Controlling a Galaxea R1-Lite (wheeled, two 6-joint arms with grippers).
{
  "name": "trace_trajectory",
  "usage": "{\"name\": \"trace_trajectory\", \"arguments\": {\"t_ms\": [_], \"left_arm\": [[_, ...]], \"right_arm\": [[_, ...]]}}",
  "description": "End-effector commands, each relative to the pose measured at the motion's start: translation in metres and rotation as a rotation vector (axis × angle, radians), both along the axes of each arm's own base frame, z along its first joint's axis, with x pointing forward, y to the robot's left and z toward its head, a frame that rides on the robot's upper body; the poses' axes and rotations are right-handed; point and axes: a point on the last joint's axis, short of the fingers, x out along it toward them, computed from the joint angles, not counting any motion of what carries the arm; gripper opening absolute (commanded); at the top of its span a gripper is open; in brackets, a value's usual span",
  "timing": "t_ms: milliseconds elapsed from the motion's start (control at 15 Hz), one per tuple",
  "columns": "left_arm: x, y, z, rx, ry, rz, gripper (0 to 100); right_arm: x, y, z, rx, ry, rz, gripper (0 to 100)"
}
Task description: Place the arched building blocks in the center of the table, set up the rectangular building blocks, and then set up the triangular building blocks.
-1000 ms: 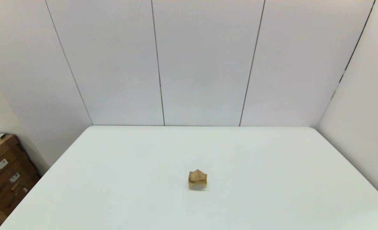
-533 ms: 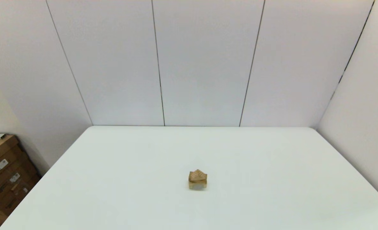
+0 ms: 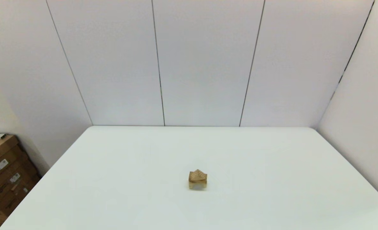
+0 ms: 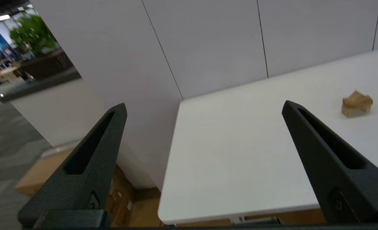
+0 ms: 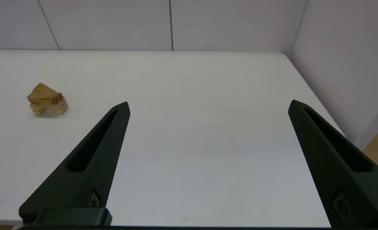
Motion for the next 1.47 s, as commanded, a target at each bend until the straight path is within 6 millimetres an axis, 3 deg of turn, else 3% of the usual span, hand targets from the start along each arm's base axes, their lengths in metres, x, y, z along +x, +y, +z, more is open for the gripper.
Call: {"name": "trace_trajectory", "arguments": {"t_ms": [67,200,333,533,667,1467], "left_arm": [[0.028,0.001,-0.050,-0.183,0.026,-0.020,100],[0.060,0.001,-0.066,-0.213,0.054,-0.024,100],[0.107,0.001,-0.099,-0.201,0.035,-0.025,100],[0.139,0.002,-0.137,-0.144,-0.036,-0.018,100],[0.146,0.002,-0.154,-0.132,0.002,-0.015,100],[0.146,0.001,-0.163,-0.234,0.095,-0.061,100]], "right_arm": [[0.000,0.000,0.000,0.000,-0.001,0.000,100],[0.000,0.000,0.000,0.000,-0.001,0.000,100],[0.000,0.000,0.000,0.000,-0.001,0.000,100],[0.000,0.000,0.000,0.000,-0.001,0.000,100],[0.000,0.000,0.000,0.000,-0.001,0.000,100],[0.000,0.000,0.000,0.000,-0.001,0.000,100]]}}
